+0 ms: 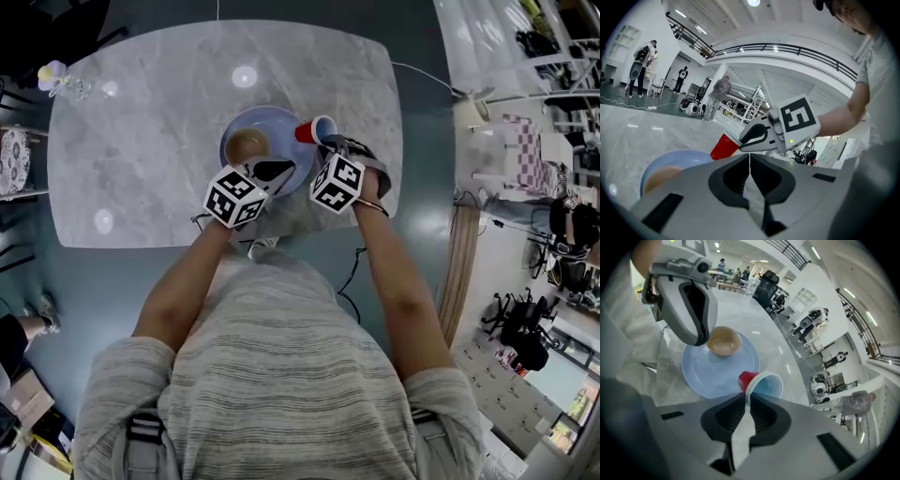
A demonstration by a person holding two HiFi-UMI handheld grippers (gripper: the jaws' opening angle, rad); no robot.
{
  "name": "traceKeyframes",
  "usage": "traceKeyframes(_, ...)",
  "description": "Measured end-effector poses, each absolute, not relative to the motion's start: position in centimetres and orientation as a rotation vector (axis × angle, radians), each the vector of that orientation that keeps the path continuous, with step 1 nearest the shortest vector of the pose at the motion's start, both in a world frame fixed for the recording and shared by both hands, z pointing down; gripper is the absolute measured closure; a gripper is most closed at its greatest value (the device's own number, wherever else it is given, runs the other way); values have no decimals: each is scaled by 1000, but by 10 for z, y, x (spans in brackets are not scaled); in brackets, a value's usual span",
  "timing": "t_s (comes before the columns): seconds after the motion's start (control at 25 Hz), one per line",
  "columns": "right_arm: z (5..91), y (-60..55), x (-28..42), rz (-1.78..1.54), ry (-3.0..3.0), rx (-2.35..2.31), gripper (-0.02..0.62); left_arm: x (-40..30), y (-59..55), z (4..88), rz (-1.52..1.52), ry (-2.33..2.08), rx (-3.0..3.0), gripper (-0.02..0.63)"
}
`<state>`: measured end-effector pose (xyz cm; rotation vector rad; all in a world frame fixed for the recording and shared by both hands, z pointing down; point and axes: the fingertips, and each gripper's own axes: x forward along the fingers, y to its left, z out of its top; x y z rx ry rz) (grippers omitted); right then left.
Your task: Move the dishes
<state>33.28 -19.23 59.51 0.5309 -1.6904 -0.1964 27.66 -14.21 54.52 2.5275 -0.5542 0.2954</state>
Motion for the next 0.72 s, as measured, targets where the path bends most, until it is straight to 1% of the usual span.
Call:
traceKeyframes(0.4, 626, -171, 299, -350, -1590, 338, 548, 243, -137, 553, 278, -619, 2493, 584)
traceKeyframes(0.72, 638, -168, 286, -512, -1475, 220, 548, 228, -135, 555, 269, -645, 2480, 584)
